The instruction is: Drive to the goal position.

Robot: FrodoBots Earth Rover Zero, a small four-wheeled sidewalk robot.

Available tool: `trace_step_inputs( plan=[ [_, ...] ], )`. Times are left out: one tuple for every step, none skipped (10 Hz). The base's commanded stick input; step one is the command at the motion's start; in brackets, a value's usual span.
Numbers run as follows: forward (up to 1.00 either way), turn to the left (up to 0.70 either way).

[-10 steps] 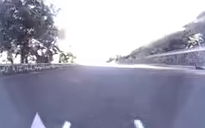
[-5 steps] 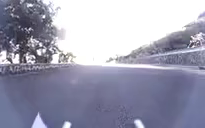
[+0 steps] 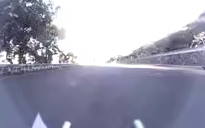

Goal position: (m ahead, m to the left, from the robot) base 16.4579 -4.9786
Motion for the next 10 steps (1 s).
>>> trace_step_inputs(
  plan=[
    [0.5, 0.0],
    [0.5, 0.0],
    [0.5, 0.0],
    [0.5, 0.0],
    [0.5, 0.0],
    [0.5, 0.0],
    [0.5, 0.0],
    [0.5, 0.0],
    [0.5, 0.0],
    [0.5, 0.0]
  ],
)
